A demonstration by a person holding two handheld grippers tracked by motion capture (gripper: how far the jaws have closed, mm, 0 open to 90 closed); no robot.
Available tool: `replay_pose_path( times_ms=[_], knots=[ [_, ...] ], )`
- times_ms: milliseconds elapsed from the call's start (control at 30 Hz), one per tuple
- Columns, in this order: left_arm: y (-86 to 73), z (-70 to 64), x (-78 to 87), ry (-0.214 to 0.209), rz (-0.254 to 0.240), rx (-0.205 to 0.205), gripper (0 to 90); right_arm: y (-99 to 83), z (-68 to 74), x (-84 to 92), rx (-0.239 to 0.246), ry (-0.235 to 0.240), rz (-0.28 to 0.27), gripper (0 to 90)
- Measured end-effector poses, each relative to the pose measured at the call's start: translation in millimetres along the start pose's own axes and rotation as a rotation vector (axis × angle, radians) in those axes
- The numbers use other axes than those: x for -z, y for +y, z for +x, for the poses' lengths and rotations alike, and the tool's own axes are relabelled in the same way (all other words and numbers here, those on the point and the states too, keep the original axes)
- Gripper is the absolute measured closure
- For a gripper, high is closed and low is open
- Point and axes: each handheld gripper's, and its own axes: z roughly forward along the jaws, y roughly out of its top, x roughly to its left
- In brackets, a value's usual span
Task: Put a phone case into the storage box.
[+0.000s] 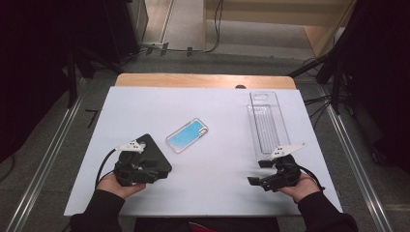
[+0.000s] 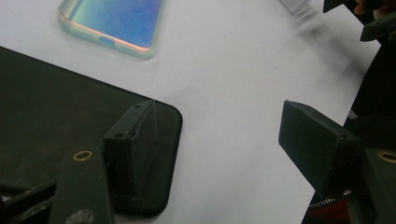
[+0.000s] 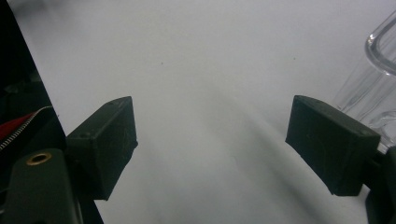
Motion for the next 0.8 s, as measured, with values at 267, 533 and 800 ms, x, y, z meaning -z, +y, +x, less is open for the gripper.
replay_pose_path(
  times_ms=[267,533,800],
  knots=[
    [17.9,2.7,-9.5,0.033,0.010,0.004,32.3,-0.3,-0.7,0.2,-0.004,-0.009,0.006,14.4],
    [35.9,6.4,-28.1,0.050,0.038,-0.028,34.7,-0.7,-0.1,-0.2,-0.001,-0.005,0.014,14.4],
    [41.3,10.5,-46.0,0.058,0.103,0.012,44.9,-0.7,0.1,-0.2,0.000,-0.002,0.014,14.4]
  ],
)
